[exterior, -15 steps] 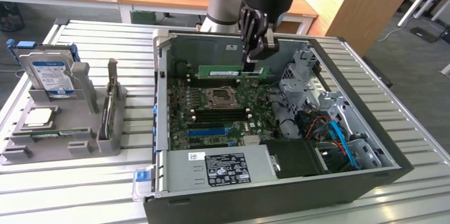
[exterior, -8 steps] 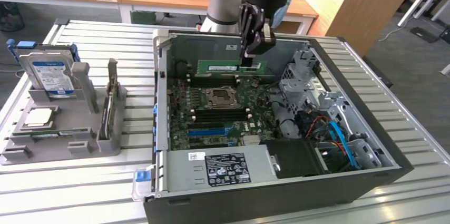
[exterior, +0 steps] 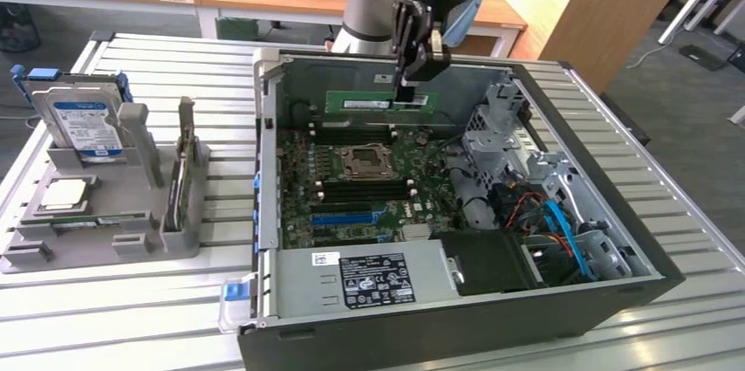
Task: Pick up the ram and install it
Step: 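Pick up the ram and move it above insertion slot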
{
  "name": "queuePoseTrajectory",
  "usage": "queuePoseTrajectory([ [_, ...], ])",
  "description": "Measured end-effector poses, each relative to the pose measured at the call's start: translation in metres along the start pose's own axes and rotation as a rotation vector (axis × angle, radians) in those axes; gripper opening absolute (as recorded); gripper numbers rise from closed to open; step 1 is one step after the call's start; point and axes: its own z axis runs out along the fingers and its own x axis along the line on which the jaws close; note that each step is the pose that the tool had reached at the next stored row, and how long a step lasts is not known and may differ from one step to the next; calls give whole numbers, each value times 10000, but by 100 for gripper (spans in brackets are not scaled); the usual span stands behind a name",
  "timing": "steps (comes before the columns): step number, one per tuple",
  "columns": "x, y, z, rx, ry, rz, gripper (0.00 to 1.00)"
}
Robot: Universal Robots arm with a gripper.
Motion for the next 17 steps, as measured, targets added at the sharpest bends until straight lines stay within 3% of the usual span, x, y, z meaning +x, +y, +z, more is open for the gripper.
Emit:
queuePoseTrajectory([
  [17, -14, 0, 68, 0, 1, 0, 12],
])
